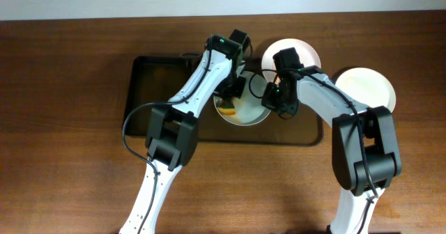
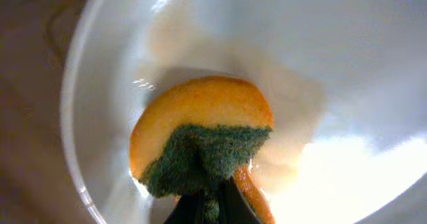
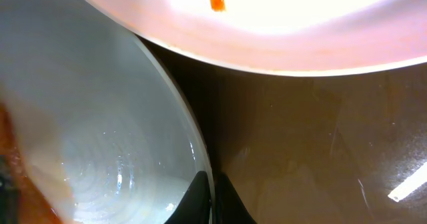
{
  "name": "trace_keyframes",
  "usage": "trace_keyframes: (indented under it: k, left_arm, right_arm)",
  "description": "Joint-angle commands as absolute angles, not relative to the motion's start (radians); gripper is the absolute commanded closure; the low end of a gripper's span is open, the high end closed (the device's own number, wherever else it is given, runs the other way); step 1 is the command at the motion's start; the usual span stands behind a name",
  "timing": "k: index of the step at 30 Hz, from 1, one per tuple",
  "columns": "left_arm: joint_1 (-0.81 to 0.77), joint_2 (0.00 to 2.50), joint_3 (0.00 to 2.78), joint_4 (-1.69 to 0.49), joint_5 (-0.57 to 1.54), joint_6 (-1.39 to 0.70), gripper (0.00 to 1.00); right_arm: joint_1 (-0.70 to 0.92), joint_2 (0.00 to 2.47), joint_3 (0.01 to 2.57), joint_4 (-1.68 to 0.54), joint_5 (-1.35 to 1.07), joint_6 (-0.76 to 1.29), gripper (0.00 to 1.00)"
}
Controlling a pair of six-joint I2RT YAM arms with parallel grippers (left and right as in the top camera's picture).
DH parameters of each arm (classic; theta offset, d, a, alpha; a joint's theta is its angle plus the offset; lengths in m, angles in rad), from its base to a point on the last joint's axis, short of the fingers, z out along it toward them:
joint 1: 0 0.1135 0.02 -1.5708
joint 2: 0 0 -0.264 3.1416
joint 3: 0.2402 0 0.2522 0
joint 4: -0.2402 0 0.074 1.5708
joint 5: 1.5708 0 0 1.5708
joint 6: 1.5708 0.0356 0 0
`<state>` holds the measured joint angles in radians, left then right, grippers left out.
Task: Clean dirty plates on tray and stack at the side
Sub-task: 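Scrub the front plate with the sponge while the right gripper holds it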
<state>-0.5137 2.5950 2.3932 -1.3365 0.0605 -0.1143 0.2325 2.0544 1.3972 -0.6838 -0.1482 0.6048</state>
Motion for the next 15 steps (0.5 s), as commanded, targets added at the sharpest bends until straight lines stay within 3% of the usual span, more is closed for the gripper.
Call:
trace_keyframes:
  k: [1, 11, 15]
  left_arm:
    - [-0.562, 2.575, 2.337, -1.313, 0.139, 0.005, 1.00]
    - [-0.568, 2.575, 2.320, -1.096, 0.123, 0.002, 1.00]
    - [-0.548, 2.575, 2.320, -1.024, -0.127, -0.173, 1.00]
  right_arm:
    - [0.234, 2.085, 1.390, -0.691, -0.124, 0.603, 0.96]
    - [0.234, 2.085, 1.390, -0.690, -0.124, 0.603, 0.96]
    - [0.234, 2.085, 1.390, -0.691, -0.124, 0.603, 0.96]
